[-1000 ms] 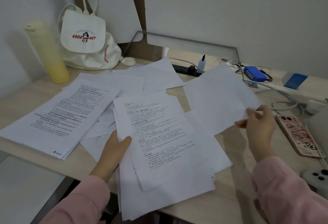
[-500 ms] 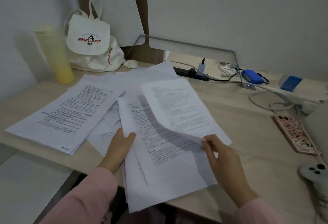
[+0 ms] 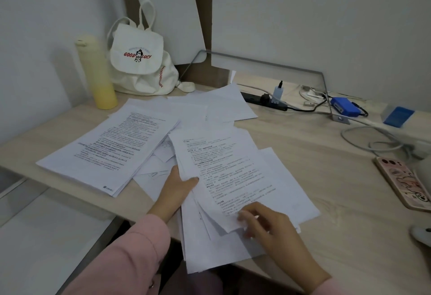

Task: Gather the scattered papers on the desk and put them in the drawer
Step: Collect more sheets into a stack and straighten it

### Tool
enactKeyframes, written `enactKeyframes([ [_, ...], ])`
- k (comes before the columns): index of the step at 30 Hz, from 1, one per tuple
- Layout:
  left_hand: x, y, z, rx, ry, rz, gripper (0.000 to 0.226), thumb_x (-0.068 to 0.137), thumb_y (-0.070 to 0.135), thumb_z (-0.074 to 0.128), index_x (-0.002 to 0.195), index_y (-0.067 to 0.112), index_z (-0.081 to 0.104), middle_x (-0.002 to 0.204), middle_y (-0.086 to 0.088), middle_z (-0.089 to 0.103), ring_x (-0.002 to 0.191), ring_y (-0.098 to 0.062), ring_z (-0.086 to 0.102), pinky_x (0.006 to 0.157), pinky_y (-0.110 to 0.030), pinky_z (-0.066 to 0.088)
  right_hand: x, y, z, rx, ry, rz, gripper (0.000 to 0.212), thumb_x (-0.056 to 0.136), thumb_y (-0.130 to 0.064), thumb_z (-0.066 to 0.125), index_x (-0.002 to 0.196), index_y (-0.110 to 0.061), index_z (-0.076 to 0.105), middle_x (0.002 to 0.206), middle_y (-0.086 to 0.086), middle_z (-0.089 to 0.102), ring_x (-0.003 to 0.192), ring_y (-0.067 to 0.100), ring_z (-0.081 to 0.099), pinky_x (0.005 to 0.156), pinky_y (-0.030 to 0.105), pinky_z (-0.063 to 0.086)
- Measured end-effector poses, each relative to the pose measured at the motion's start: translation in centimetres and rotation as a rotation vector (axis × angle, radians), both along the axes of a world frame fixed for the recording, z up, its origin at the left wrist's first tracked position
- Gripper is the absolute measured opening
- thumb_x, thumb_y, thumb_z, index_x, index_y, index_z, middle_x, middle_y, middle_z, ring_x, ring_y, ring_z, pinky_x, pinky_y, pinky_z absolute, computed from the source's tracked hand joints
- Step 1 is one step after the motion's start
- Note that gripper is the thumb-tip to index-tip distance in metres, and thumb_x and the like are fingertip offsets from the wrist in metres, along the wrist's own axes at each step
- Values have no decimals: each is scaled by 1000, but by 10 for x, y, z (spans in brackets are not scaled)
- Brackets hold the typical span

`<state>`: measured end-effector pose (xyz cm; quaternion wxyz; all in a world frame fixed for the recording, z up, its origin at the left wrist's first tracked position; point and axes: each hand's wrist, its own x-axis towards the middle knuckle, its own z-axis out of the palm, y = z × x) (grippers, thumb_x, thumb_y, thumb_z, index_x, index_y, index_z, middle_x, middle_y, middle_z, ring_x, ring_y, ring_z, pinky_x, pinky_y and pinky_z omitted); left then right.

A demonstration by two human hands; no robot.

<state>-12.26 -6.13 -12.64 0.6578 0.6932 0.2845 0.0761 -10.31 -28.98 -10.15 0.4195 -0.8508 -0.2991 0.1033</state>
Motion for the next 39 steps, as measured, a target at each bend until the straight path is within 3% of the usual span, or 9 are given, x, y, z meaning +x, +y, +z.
enactKeyframes([
  [2, -2, -3, 7, -18, -19, 9, 42, 84, 18, 61, 122, 19, 44, 115, 5, 58, 104, -14, 56, 85, -26, 48, 9, -4, 4, 89, 67, -127, 14, 90, -28, 55, 79, -25, 64, 82, -15, 69, 62, 8, 67, 68, 23, 51],
  [5, -7, -10, 18, -18, -87, 49, 36, 91, 4, 48, 118, 27, 39, 113, 1, 56, 104, -19, 55, 96, -38, 46, 31, -14, 6, 64, 28, -304, 6, 91, -23, 56, 92, -24, 62, 88, -11, 68, 75, 7, 63, 65, 15, 44],
  [9, -17, -15, 37, -3, -246, 60, 34, 93, 9, 46, 113, 37, 45, 113, 10, 58, 109, -16, 57, 100, -41, 44, 67, -22, 14, -25, 36, -433, 44, 87, -26, 61, 127, -14, 50, 132, 8, 52, 115, 22, 49, 90, 30, 39],
  [12, -19, -17, 60, 6, -379, 56, 39, 93, 9, 48, 100, 47, 49, 107, 18, 62, 101, -4, 61, 97, -37, 47, 83, -16, 39, 26, 99, -466, 69, 84, -33, 64, 142, -14, 32, 147, 10, 36, 134, 27, 35, 104, 41, 33],
  [14, -17, -18, 74, 7, -450, 63, 37, 92, 8, 51, 105, 43, 54, 110, 13, 66, 104, -7, 62, 98, -41, 47, 88, -10, 57, 192, 254, -411, 71, 84, -33, 65, 143, -17, 30, 143, 7, 42, 128, 27, 45, 105, 43, 38],
  [17, -11, -20, 91, -39, -540, 81, 31, 85, 14, 54, 107, 35, 60, 116, 5, 67, 111, -18, 62, 97, -43, 47, 89, -8, 77, 397, 436, -239, 45, 84, -24, 64, 126, -15, 53, 123, 8, 64, 103, 26, 66, 93, 47, 50],
  [20, -2, -21, 105, -11, -585, 142, 26, 89, 7, 50, 97, 28, 61, 99, 10, 71, 96, -8, 66, 83, -31, 50, 91, -10, 86, 523, 408, -151, 28, 86, -13, 59, 114, -16, 63, 110, 3, 72, 96, 20, 70, 83, 37, 56],
  [26, 23, -15, 134, 91, -714, 142, 26, 89, 1, 48, 99, 22, 60, 91, 14, 66, 75, 12, 63, 62, -7, 48, 107, -5, 104, 682, 354, -83, 34, 81, -12, 62, 115, -16, 62, 109, -2, 72, 97, 14, 69, 80, 27, 58],
  [39, 29, -14, 122, 128, -731, 77, 17, 79, 18, 60, 93, 27, 61, 79, 28, 71, 77, 8, 67, 62, -7, 50, 106, 11, 107, 762, 274, -130, 25, 80, -16, 63, 105, -16, 65, 95, -9, 75, 87, 6, 70, 68, 15, 54],
])
